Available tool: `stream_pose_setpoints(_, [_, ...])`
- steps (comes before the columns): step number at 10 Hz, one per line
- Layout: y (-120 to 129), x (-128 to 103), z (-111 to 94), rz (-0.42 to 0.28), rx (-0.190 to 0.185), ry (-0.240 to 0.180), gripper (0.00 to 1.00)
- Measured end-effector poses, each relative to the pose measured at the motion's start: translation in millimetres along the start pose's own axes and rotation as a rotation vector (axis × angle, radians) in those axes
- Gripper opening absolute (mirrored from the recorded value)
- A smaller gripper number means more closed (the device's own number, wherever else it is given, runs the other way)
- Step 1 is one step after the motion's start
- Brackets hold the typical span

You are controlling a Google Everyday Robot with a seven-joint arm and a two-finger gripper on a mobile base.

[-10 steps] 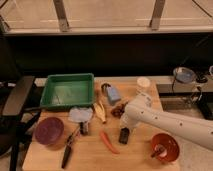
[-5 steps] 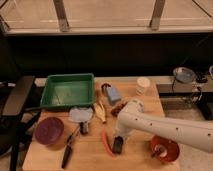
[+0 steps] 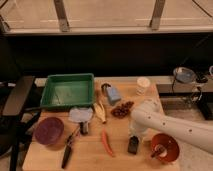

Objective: Wipe table surface with eraser

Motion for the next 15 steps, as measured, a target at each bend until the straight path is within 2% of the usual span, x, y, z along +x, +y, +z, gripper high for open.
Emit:
stream_pose_setpoints(3, [16.1, 31.9, -5.8, -0.009, 0.0, 0.021, 0.0])
stream_pose_setpoints(5, [11.3, 38.1, -12.2, -0.036, 0.011, 0.031, 0.0])
stream_pose_setpoints(6, [0.8, 35.8, -15.9, -0.06, 0.022, 0.035, 0.0])
stream_pose_setpoints(8, [-31.5, 22.0, -21.9, -0.115, 0.05, 0.04, 0.0])
stream_pose_setpoints(10, [-76.1, -3.2, -26.1, -0.163, 0.074, 0.038, 0.0])
stream_pose_setpoints(11, [-88.9, -14.5, -27.2, -0.177, 0.08, 0.034, 0.0])
stream_pose_setpoints(13, [-98.4, -34.8, -26.4, -0.189, 0.089, 0.016, 0.0])
stream_pose_setpoints(15, [-85.5, -56.6, -20.8, -0.177, 0.09, -0.017, 0.0])
